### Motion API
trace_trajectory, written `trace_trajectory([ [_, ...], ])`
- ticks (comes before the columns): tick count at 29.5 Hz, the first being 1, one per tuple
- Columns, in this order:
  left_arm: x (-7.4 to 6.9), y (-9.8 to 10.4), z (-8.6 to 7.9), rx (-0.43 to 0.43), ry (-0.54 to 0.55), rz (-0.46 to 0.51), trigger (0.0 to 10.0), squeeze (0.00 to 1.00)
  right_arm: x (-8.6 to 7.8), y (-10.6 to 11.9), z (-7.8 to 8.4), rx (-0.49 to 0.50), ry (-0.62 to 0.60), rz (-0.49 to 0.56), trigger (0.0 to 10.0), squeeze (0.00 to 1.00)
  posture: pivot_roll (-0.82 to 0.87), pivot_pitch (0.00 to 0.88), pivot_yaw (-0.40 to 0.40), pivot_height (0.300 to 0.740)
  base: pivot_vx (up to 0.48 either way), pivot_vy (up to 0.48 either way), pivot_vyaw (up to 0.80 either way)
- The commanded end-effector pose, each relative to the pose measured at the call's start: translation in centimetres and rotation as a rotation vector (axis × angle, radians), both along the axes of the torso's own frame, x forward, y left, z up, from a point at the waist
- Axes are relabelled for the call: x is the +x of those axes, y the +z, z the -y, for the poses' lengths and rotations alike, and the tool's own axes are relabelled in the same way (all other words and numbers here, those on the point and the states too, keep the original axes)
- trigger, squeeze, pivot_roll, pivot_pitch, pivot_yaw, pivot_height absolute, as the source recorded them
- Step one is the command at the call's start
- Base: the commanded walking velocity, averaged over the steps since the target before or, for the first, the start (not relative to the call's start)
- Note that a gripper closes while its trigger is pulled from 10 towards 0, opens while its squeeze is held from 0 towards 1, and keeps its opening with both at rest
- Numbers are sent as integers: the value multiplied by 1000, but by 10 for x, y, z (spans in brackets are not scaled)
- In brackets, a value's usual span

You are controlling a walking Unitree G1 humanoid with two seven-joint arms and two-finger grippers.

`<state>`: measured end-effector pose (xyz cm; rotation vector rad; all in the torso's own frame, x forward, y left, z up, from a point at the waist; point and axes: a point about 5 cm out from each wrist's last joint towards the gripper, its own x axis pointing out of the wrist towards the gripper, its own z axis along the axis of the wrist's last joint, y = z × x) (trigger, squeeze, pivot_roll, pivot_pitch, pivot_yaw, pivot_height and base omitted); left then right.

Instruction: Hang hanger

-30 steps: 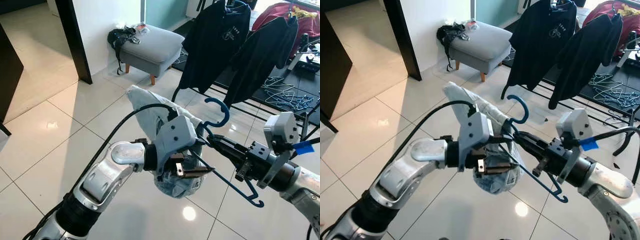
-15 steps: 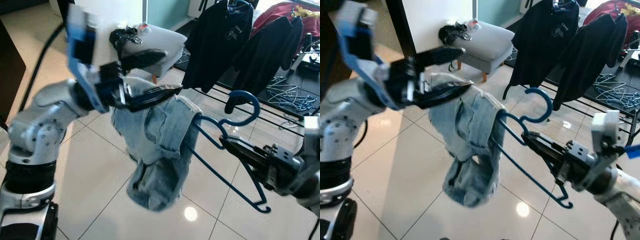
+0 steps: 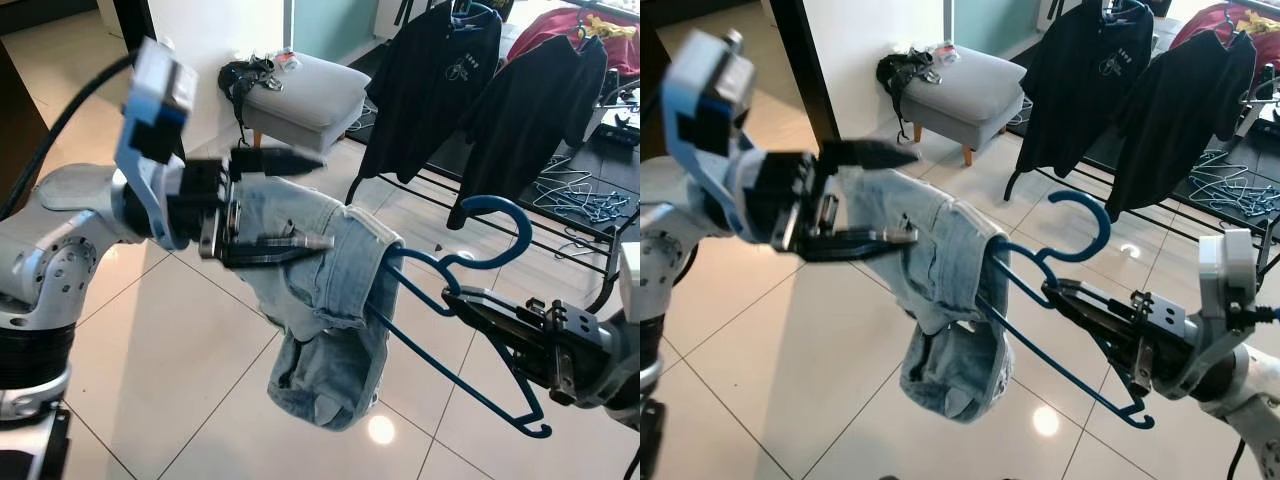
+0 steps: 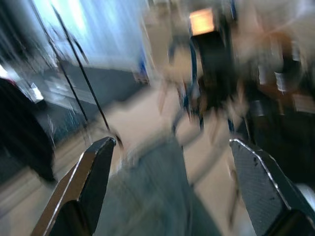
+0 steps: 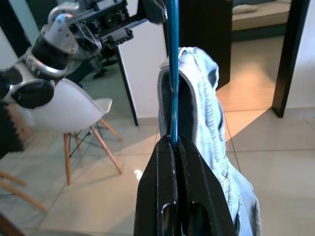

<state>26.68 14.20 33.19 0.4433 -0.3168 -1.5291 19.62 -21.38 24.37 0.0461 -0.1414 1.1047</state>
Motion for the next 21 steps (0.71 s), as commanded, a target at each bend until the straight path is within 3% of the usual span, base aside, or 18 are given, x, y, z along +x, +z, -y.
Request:
trace_trajectory([
  [1, 1, -4, -1, 110, -3, 24, 10000, 0, -3, 2, -4, -29, 53, 16, 10000, 0, -1, 176, -8, 740, 0, 0, 0],
  [2, 6, -6, -1, 178, 20, 43, 10000, 0, -3, 1, -6, -67, 73, 17, 10000, 0, 1, 175, -2, 740, 0, 0, 0],
  [4, 6, -6, -1, 178, 20, 43, 10000, 0, -3, 1, -6, -67, 73, 17, 10000, 0, 1, 175, -2, 740, 0, 0, 0],
  [6, 17, -6, 1, 239, 71, 91, 10000, 0, -3, 2, -9, -111, 98, 23, 10000, 0, 2, 173, 4, 740, 0, 0, 0],
  [9, 27, -3, 4, 264, 124, 112, 10000, 0, -3, 4, -13, -130, 112, 35, 10000, 0, 4, 172, 8, 740, 0, 0, 0],
  [13, 30, -3, 5, 280, 132, 110, 10000, 0, -3, 4, -14, -134, 117, 41, 10000, 0, 3, 171, 12, 740, 0, 0, 0],
  [21, 24, -33, 4, 463, 7, -39, 10000, 0, -1, 10, -17, -163, 121, 83, 10000, 0, 5, 171, 19, 740, 0, 0, 0],
])
